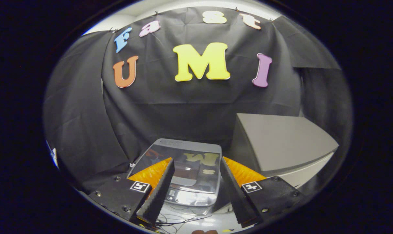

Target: Put the clothes into the washing machine and then close the washing machine lid.

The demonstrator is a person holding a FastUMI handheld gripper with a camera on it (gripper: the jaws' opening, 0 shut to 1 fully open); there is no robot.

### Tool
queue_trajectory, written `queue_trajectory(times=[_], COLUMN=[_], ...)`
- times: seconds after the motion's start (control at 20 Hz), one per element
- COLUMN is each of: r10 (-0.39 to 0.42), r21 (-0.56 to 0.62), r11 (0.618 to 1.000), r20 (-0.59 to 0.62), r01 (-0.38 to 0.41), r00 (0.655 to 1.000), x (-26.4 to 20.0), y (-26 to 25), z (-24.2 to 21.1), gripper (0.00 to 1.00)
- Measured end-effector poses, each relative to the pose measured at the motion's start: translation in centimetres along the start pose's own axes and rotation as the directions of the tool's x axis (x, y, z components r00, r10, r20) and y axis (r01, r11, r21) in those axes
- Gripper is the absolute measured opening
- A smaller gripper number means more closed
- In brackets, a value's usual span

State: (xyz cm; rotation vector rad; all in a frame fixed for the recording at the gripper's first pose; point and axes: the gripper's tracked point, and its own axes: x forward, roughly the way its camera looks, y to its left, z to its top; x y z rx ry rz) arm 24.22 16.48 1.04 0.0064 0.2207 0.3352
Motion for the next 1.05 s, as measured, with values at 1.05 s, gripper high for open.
queue_trajectory(times=[1.05], r10=[0.019], r21=[-0.033], r11=[0.999], r20=[0.136], r01=[-0.014], r00=[0.990], x=[-16.7], y=[-10.4], z=[-4.2], gripper=[0.99])
